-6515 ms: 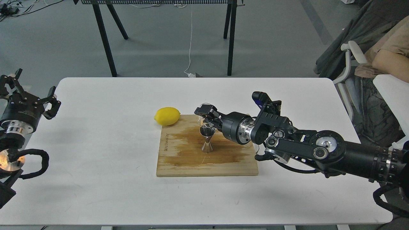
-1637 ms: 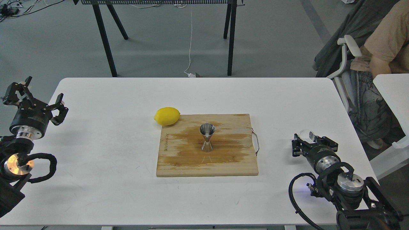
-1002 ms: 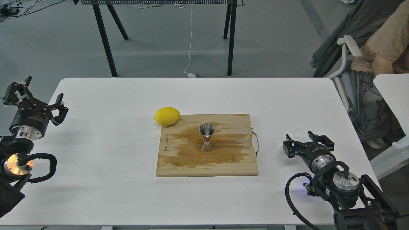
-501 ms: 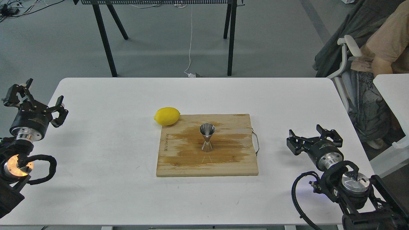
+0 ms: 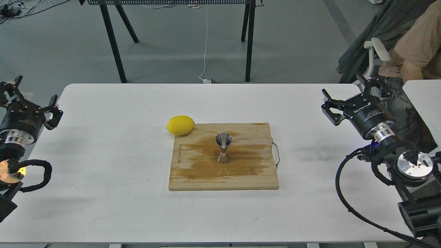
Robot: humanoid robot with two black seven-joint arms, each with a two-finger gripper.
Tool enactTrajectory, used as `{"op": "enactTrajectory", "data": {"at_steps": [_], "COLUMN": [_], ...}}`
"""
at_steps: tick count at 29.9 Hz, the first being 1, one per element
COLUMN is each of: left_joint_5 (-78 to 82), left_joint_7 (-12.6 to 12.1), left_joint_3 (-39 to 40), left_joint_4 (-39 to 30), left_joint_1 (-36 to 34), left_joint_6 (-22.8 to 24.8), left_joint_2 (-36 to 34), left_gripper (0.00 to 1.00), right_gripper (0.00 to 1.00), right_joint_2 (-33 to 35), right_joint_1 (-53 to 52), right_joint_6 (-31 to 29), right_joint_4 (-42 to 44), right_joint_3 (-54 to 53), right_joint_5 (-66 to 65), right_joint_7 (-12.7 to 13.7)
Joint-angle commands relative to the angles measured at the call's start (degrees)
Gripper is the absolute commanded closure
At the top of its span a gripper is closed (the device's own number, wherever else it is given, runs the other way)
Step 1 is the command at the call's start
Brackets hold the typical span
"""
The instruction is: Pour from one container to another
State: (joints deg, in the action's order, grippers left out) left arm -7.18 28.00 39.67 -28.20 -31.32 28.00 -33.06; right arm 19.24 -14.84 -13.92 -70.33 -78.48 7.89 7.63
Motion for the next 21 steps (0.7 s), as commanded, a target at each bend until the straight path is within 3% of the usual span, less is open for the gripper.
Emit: {"op": "enactTrajectory", "data": {"at_steps": [1, 6, 21], "left_joint_5": [0.8, 0.9, 0.9], "left_joint_7": [0.0, 0.0, 0.0], "left_joint_3": [-0.4, -4.9, -5.8], "left_joint_4": [0.0, 0.0, 0.0], "left_joint_1": [-2.9, -6.6, -7.5], "left_joint_6": [0.0, 0.0, 0.0], "left_joint_2": [-0.3, -0.2, 0.4], "left_gripper": [0.02, 0.02, 0.02], "right_gripper": [0.01, 0.01, 0.01], "right_joint_2": [2.6, 2.3, -0.7], "right_joint_1": [-1.9, -3.6, -4.3], "right_joint_6": [-14.1, -14.1, -14.1], "right_joint_4": [7.3, 15.3, 15.9], "right_joint_3": [0.1, 0.6, -0.2], "right_joint_5": [-0.4, -0.3, -0.3], "right_joint_7": [0.2, 0.0, -1.4]}}
